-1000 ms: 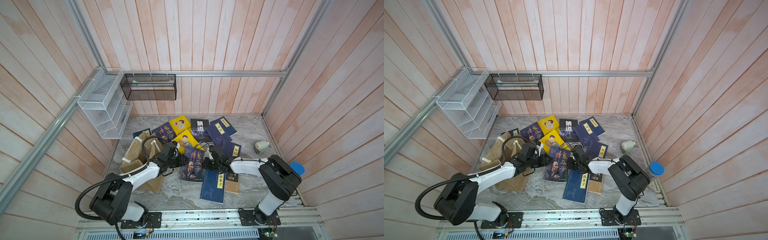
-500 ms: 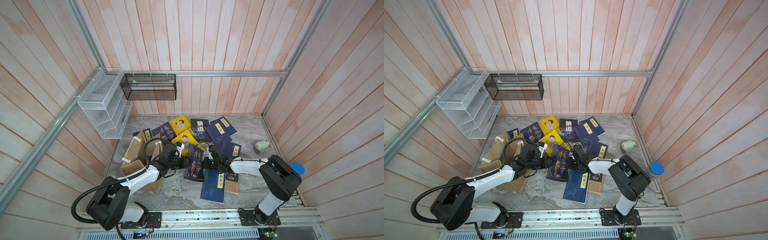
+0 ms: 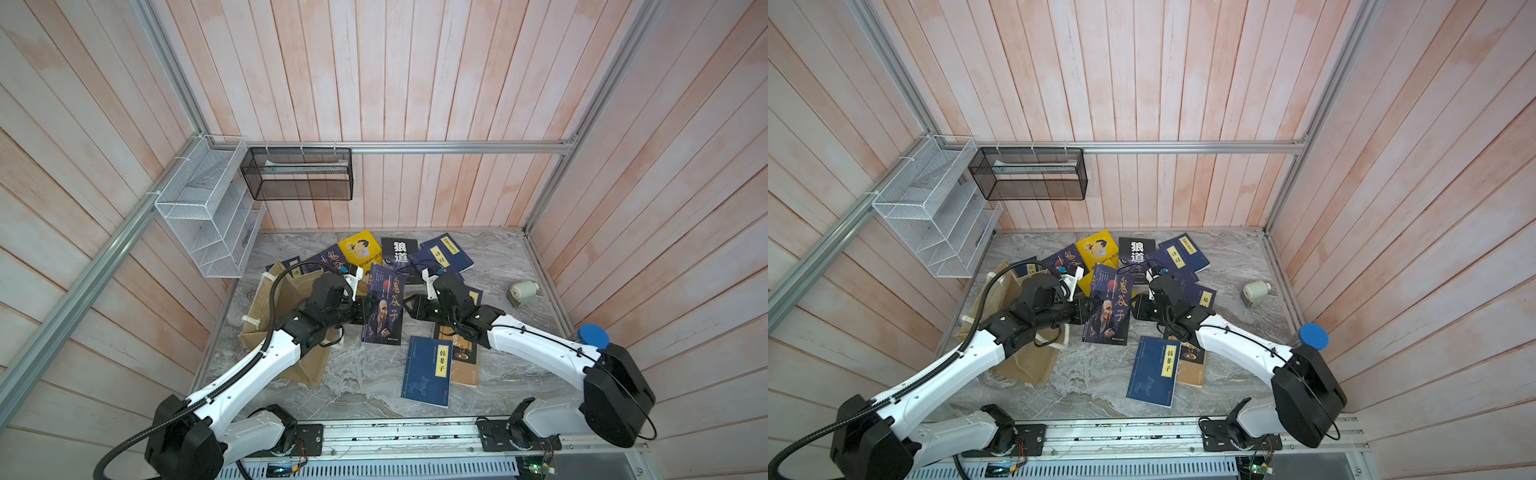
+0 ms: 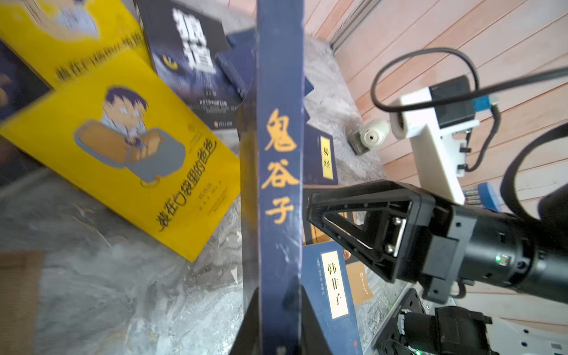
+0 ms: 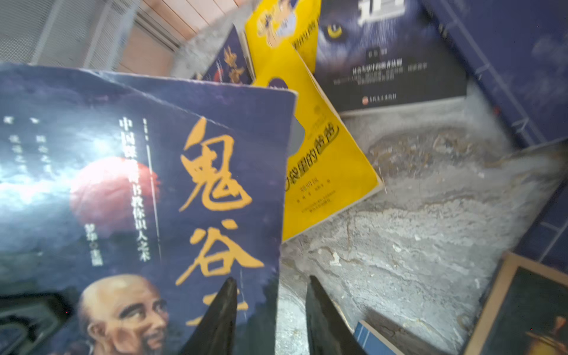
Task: Put the books into the canvas bag
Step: Pick up the book from the center of the board, then place the book in the canvas bag.
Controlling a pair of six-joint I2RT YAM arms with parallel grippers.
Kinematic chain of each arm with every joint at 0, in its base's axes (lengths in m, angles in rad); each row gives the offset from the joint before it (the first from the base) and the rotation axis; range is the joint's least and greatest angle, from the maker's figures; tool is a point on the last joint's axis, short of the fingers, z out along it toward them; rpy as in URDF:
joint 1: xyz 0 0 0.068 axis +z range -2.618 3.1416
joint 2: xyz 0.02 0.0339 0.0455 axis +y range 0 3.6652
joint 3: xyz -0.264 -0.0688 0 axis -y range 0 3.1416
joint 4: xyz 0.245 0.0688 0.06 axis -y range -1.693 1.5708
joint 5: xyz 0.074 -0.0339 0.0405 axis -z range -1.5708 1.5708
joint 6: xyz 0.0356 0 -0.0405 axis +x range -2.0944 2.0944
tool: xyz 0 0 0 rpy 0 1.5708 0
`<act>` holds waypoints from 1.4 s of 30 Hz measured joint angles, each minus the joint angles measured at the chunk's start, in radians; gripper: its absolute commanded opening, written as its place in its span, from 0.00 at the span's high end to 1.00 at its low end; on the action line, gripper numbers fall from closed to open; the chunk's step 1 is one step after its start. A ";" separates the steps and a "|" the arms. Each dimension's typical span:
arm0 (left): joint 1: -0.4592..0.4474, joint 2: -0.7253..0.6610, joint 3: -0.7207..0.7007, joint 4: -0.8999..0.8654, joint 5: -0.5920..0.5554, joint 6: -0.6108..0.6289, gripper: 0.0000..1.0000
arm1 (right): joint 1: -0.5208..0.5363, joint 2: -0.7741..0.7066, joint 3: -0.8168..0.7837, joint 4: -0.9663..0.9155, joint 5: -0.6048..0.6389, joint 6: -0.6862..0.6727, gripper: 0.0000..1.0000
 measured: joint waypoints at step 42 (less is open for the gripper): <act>0.004 -0.615 0.093 -0.397 -0.794 0.350 1.00 | 0.354 0.593 0.774 -0.095 -0.032 0.043 0.48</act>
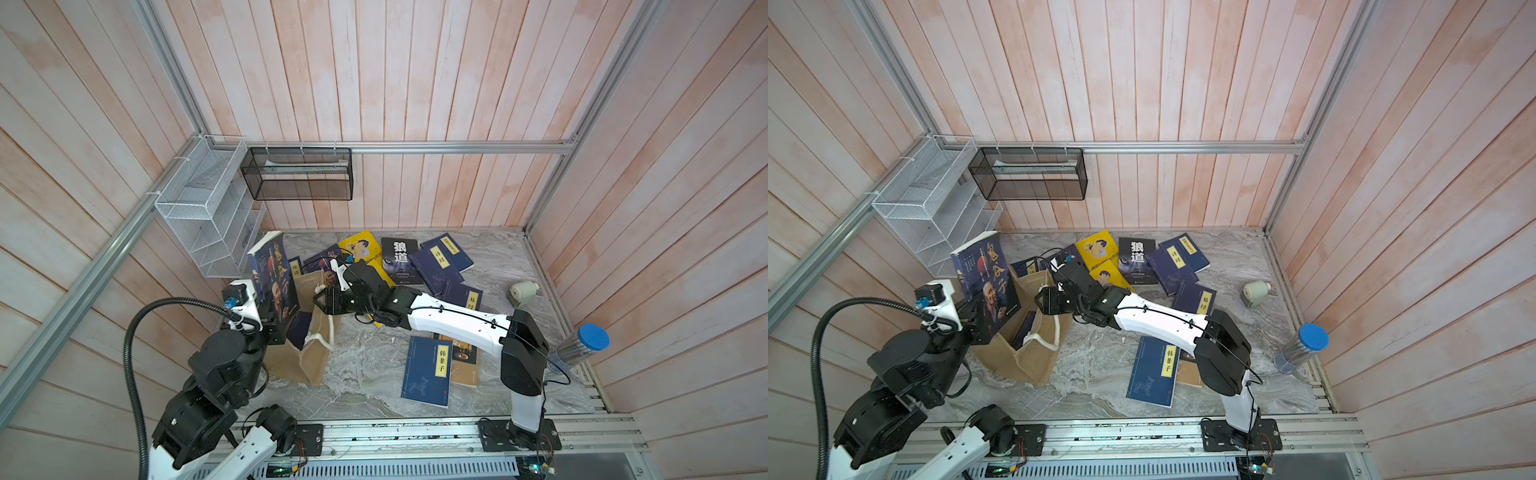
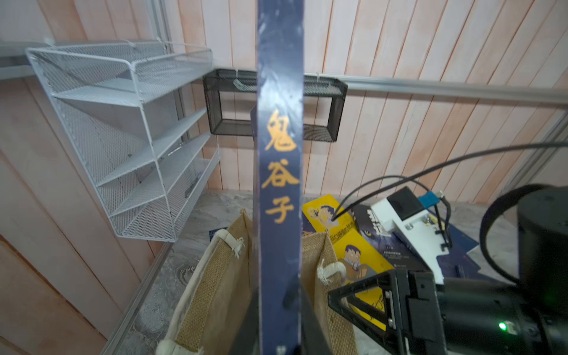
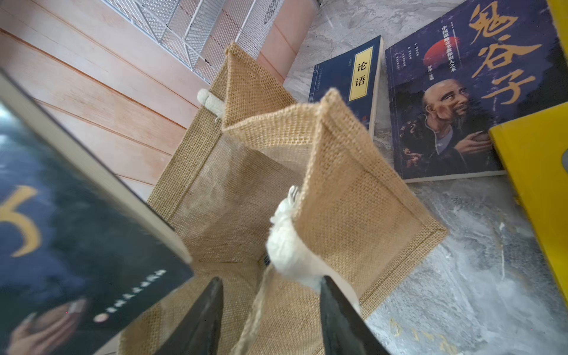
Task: Put the books into the canvas bag
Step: Place the book in the canvas bag.
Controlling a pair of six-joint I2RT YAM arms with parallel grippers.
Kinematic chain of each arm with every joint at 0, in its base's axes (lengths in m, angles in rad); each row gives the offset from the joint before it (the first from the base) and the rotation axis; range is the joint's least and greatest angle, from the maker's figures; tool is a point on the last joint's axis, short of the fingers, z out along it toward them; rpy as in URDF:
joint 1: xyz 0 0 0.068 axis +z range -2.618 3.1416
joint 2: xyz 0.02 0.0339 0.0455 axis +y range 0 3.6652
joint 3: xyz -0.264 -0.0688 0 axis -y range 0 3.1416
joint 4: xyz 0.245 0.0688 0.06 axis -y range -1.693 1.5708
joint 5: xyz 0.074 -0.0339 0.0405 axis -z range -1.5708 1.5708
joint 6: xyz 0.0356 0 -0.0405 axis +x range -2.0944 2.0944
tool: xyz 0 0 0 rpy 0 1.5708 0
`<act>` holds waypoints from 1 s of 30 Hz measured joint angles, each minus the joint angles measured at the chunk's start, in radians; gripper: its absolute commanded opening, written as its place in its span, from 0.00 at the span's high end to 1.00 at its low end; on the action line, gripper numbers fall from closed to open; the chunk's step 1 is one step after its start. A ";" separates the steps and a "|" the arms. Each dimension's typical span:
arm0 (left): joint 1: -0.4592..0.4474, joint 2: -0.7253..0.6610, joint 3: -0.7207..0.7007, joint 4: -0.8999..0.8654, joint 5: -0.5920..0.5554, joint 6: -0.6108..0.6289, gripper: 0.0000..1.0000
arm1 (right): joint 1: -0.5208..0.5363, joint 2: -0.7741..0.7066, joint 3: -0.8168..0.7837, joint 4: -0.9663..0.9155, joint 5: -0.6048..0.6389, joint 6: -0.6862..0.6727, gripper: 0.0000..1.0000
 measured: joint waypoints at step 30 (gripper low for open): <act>0.000 0.164 0.072 -0.328 0.284 -0.298 1.00 | -0.040 -0.187 -0.244 0.024 -0.041 0.021 1.00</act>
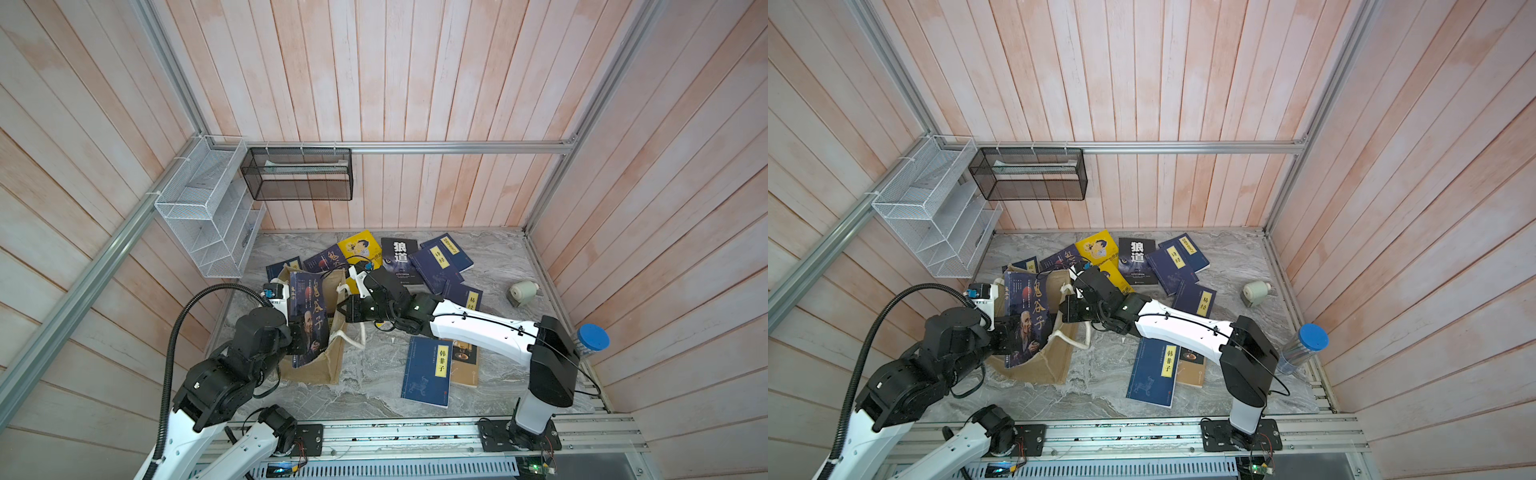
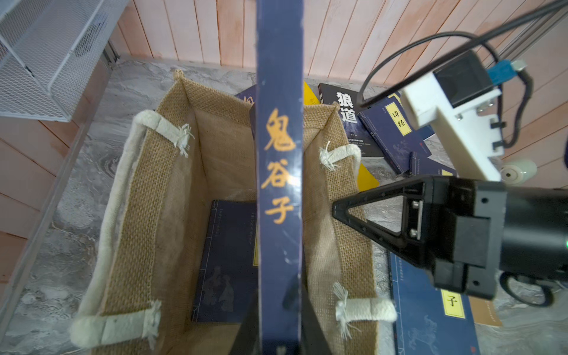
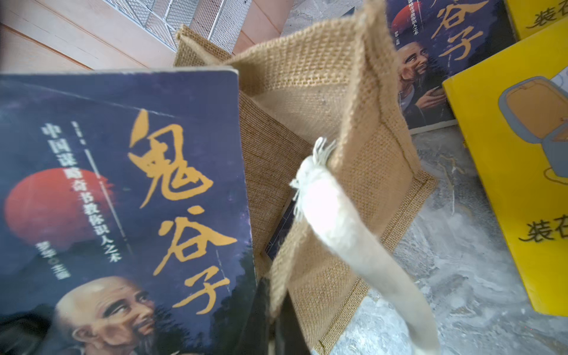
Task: Put the books into the canvas bag
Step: Place the book in the canvas bag.
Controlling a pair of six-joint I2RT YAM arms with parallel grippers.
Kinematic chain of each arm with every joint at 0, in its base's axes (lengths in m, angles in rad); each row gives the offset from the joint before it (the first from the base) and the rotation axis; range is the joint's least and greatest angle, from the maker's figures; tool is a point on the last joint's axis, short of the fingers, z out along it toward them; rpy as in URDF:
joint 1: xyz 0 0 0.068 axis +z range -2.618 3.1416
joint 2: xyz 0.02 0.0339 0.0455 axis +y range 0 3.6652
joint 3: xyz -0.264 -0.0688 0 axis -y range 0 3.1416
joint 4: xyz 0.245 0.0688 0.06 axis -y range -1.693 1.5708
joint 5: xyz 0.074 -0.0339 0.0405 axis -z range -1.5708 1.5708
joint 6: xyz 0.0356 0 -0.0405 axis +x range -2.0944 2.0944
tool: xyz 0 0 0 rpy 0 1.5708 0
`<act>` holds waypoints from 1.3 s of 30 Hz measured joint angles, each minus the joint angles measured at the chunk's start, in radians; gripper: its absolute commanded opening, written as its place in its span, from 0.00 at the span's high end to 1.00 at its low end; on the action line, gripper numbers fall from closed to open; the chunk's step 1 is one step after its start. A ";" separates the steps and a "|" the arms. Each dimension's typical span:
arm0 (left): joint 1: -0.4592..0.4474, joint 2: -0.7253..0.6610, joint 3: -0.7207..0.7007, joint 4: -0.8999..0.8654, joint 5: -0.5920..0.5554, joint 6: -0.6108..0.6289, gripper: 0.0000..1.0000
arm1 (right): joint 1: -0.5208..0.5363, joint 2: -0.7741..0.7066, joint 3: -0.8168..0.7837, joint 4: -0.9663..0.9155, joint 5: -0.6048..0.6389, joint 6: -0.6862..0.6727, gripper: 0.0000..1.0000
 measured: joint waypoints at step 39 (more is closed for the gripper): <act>0.193 0.378 -0.062 0.085 0.419 0.042 1.00 | -0.028 0.007 0.026 -0.024 -0.123 -0.069 1.00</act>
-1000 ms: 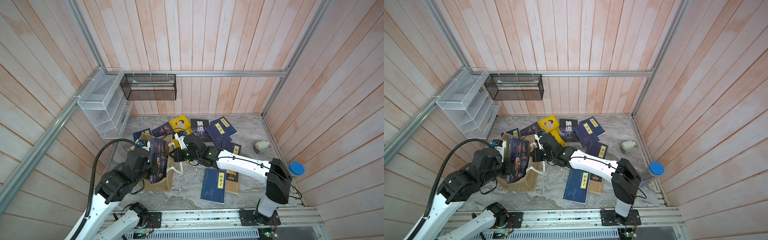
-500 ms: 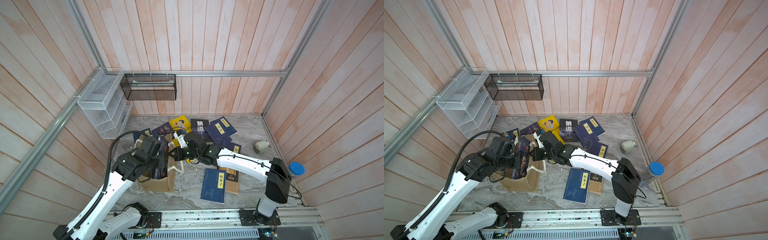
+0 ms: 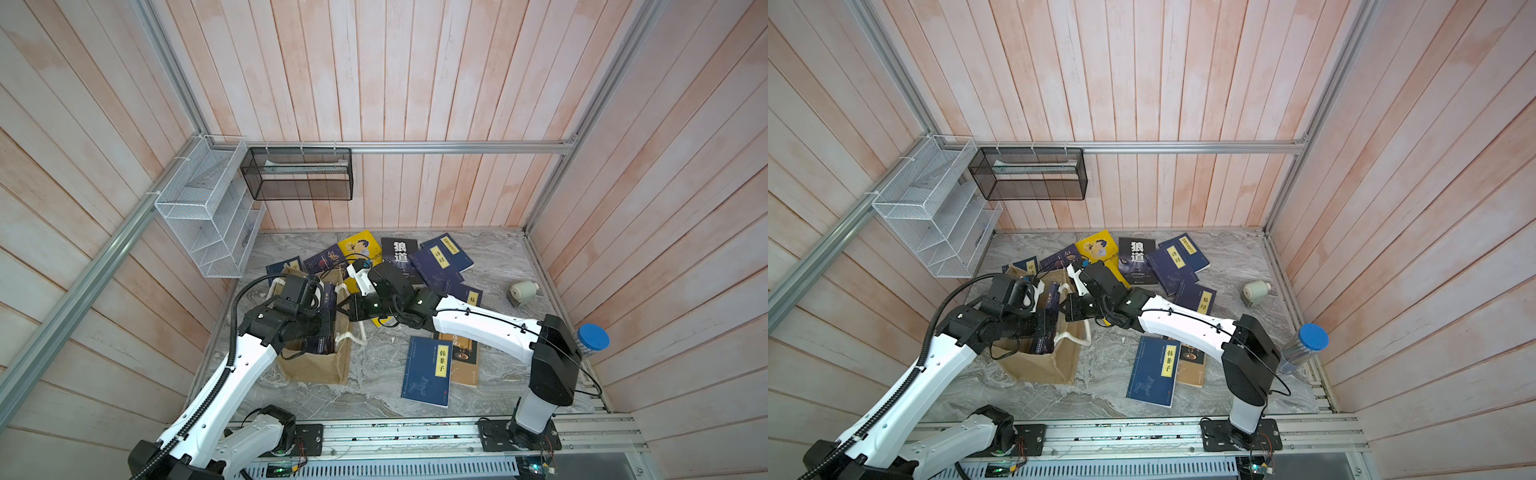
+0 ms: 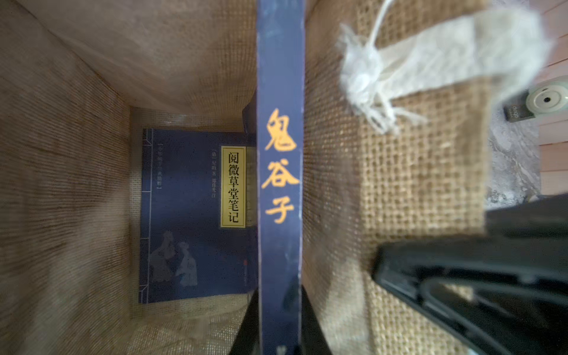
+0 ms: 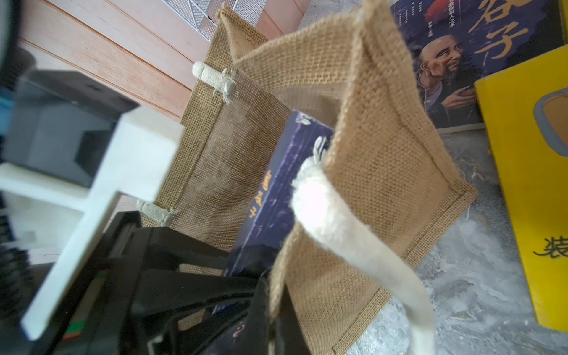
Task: Put the books into the canvas bag
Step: Place the book in the canvas bag.
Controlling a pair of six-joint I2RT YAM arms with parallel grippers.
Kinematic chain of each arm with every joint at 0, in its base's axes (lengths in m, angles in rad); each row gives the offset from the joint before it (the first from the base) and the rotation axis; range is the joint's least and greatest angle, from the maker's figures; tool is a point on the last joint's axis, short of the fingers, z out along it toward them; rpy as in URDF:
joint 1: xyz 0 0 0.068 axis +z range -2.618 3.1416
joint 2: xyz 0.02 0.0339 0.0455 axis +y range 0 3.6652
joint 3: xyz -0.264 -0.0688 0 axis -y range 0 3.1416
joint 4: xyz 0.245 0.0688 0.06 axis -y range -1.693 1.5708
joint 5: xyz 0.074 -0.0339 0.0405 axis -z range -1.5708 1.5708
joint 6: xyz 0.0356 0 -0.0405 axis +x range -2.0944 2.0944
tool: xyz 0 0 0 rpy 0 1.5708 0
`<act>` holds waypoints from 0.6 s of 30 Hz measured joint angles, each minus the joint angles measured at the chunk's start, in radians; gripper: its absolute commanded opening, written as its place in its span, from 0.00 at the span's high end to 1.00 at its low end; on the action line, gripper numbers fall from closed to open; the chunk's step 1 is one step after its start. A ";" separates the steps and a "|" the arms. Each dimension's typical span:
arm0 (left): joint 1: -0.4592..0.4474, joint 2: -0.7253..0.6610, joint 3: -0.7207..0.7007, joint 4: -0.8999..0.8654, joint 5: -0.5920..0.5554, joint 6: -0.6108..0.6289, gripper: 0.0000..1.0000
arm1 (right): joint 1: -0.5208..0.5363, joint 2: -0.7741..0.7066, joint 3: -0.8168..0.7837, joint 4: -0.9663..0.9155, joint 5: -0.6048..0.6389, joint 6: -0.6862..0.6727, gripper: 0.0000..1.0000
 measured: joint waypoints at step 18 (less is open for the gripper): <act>0.163 0.030 -0.135 0.134 0.169 0.020 0.63 | -0.002 0.003 -0.016 0.026 0.000 0.011 1.00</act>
